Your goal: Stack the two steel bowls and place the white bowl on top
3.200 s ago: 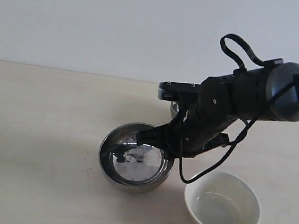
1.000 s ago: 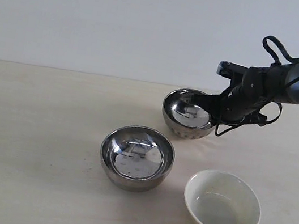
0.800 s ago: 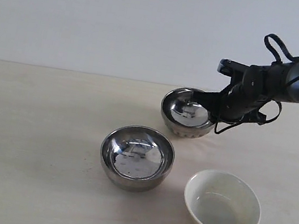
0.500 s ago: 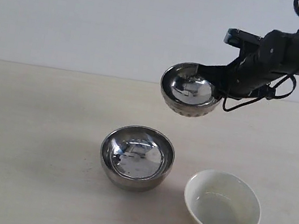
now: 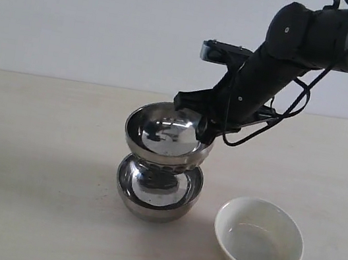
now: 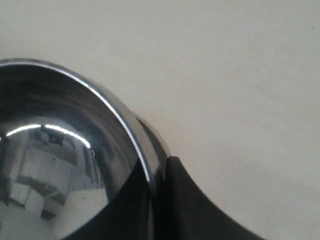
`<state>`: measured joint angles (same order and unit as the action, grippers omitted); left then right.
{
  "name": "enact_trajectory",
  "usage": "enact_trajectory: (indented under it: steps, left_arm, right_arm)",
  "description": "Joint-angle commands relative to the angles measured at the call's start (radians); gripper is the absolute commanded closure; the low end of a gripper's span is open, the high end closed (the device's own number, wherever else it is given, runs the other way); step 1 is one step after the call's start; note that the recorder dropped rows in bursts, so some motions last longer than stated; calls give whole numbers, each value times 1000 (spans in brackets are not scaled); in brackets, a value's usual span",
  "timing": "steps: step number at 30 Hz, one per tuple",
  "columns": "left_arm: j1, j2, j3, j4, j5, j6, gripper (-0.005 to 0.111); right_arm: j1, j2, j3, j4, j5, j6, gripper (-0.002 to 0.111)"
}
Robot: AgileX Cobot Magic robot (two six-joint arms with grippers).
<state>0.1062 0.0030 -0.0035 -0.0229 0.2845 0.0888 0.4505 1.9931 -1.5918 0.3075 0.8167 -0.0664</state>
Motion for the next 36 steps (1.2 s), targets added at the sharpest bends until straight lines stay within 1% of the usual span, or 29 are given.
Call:
enact_trajectory:
  steps: [1,3,13,17,22,26,36]
  left_arm:
    - [1,-3,3,-3,0,-11,103]
    - [1,-3,3,-3,0,-11,103]
    - [1,-3,3,-3,0,-11,103]
    - [1,-3,3,-3,0,-11,103]
    - [1,-3,3,-3,0,-11,103]
    - [1,-3,3,-3,0,-11,103]
    - [1,-3,3,-3,0,-11,103]
  right_arm:
    - [30,-16,16,-61,12,-4,108]
    - [37,-16,49,-87,-13,5,108]
    - [37,-16,142,-44,-180,5,108]
    - [37,-16,146,-39,-181,1,108]
    - [46,-16,147,20,-181,-22,108]
    - [69,-16,147,18,-202,-27,108]
    - [69,1,149,-25,-207,-27,108]
